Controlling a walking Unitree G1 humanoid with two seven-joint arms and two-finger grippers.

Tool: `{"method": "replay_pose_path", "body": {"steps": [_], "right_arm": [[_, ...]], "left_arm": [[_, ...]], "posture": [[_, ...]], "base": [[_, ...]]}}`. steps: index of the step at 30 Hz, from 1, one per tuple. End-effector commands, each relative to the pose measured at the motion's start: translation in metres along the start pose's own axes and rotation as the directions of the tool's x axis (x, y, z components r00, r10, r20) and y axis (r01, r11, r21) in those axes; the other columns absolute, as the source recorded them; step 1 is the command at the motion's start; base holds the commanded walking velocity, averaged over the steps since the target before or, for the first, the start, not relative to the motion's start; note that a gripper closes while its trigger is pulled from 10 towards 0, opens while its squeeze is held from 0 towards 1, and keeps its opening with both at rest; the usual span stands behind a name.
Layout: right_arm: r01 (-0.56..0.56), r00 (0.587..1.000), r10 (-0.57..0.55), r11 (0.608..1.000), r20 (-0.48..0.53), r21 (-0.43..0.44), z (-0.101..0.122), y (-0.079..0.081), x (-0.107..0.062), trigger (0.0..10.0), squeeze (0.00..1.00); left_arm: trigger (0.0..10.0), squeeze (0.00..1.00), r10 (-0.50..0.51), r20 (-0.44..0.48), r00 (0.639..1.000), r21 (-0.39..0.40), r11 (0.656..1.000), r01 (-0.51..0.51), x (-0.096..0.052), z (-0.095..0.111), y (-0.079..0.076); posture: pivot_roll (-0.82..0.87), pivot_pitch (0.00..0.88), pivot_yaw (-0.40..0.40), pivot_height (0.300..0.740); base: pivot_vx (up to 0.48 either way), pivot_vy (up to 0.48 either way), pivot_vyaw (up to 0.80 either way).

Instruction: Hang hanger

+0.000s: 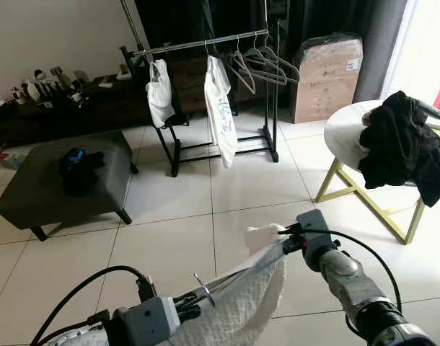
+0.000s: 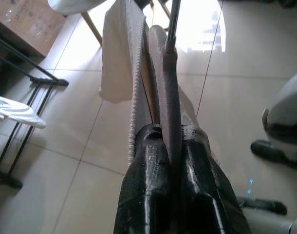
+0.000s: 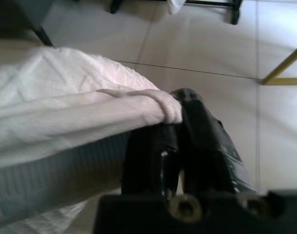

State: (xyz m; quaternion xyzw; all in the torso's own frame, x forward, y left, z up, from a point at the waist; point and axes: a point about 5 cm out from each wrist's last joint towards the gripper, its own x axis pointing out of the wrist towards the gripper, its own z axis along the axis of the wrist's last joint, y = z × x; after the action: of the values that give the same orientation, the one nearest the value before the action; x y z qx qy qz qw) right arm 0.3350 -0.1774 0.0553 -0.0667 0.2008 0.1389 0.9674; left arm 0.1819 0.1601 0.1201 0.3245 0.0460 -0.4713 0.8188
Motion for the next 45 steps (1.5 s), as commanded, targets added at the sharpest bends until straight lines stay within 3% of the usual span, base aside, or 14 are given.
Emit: {"method": "replay_pose_path", "body": {"steps": [1, 6, 10, 13, 14, 16, 21, 26, 32, 34, 37, 38, 41, 45], "right_arm": [[0.13, 0.987, -0.135, 0.99, 0.087, 0.061, 0.013, -0.044, -0.016, 0.0, 0.0], [0.025, 0.972, -0.027, 1.0, 0.232, 0.013, 0.033, -0.034, -0.017, 0.0, 0.0], [0.012, 0.956, 0.0, 0.999, 0.293, -0.038, 0.048, -0.035, -0.02, 0.0, 0.0], [0.005, 0.949, 0.008, 0.999, 0.316, -0.042, 0.053, -0.037, -0.023, 0.0, 0.0], [0.017, 0.945, 0.003, 0.998, 0.328, -0.059, 0.055, -0.037, -0.024, 0.0, 0.0], [0.016, 0.936, 0.007, 0.998, 0.352, -0.062, 0.059, -0.036, -0.027, 0.0, 0.0], [-0.002, 0.919, 0.035, 0.996, 0.393, -0.084, 0.072, -0.031, -0.032, 0.0, 0.0], [-0.019, 0.917, 0.06, 0.994, 0.395, -0.108, 0.079, -0.023, -0.032, 0.0, 0.0], [-0.028, 0.933, 0.076, 0.99, 0.352, -0.141, 0.077, -0.017, -0.029, 0.0, 0.0], [0.013, 0.968, 0.014, 0.994, 0.25, -0.109, 0.064, -0.025, -0.023, 0.0, 0.0], [0.063, 0.986, -0.049, 0.995, 0.161, -0.082, 0.05, -0.034, -0.018, 0.0, 0.0], [0.081, 0.989, -0.069, 0.992, 0.127, -0.093, 0.044, -0.036, -0.017, 0.0, 0.0], [0.093, 0.992, -0.086, 0.993, 0.097, -0.074, 0.038, -0.038, -0.014, 0.0, 0.0], [0.108, 0.994, -0.106, 0.992, 0.031, -0.065, 0.027, -0.04, -0.012, 0.0, 0.0]], "left_arm": [[10.0, 0.0, -0.006, -0.139, 0.99, 0.027, 1.0, 0.009, -0.018, -0.017, 0.002], [10.0, 0.0, 0.011, -0.181, 0.983, -0.014, 1.0, -0.014, -0.019, -0.02, 0.0], [10.0, 0.0, 0.077, -0.299, 0.951, 0.042, 0.997, -0.068, -0.022, -0.033, 0.008], [10.0, 0.0, 0.176, -0.379, 0.908, 0.081, 0.984, -0.157, -0.023, -0.043, 0.018], [10.0, 0.0, 0.215, -0.426, 0.879, 0.083, 0.977, -0.199, -0.024, -0.049, 0.021], [10.0, 0.0, 0.233, -0.483, 0.844, 0.112, 0.972, -0.204, -0.026, -0.055, 0.023], [10.0, 0.0, 0.152, -0.62, 0.77, 0.173, 0.983, -0.056, -0.033, -0.072, 0.015], [10.0, 0.0, 0.067, -0.695, 0.716, 0.141, 0.989, 0.044, -0.037, -0.082, 0.004], [10.0, 0.0, 0.102, -0.613, 0.783, 0.189, 0.982, 0.02, -0.025, -0.072, 0.007], [10.0, 0.0, 0.173, -0.504, 0.846, 0.258, 0.965, -0.044, -0.018, -0.059, 0.013], [10.0, 0.0, 0.249, -0.387, 0.888, 0.282, 0.949, -0.143, -0.013, -0.045, 0.02], [10.0, 0.0, 0.239, -0.281, 0.929, 0.242, 0.955, -0.172, -0.01, -0.031, 0.018], [10.0, 0.0, 0.159, -0.17, 0.972, 0.226, 0.967, -0.119, -0.01, -0.017, 0.008], [10.0, 0.0, 0.173, -0.119, 0.978, 0.252, 0.958, -0.139, -0.017, -0.012, 0.011]], "posture": [[-0.05, 0.131, 0.129, 0.74], [-0.05, 0.133, 0.114, 0.74], [-0.05, 0.131, 0.105, 0.74], [-0.06, 0.13, 0.101, 0.74], [-0.06, 0.129, 0.099, 0.74], [-0.07, 0.127, 0.098, 0.74], [-0.07, 0.117, 0.096, 0.74], [-0.08, 0.111, 0.093, 0.74], [-0.07, 0.113, 0.091, 0.74], [-0.07, 0.117, 0.091, 0.74], [-0.07, 0.118, 0.091, 0.74], [-0.06, 0.118, 0.092, 0.74], [-0.06, 0.118, 0.091, 0.74], [-0.05, 0.118, 0.094, 0.74]], "base": [[0.0, 0.0, 0.0], [0.0, 0.0, 0.0], [0.0, 0.0, 0.0], [0.0, 0.0, 0.0], [0.0, 0.0, 0.0], [0.0, 0.0, 0.0], [0.0, 0.0, 0.0], [0.0, 0.0, 0.0], [0.0, 0.0, 0.0], [0.0, 0.0, 0.0], [0.0, 0.0, 0.0], [0.0, 0.0, 0.0], [0.0, 0.0, 0.0], [0.0, 0.0, 0.0]]}}
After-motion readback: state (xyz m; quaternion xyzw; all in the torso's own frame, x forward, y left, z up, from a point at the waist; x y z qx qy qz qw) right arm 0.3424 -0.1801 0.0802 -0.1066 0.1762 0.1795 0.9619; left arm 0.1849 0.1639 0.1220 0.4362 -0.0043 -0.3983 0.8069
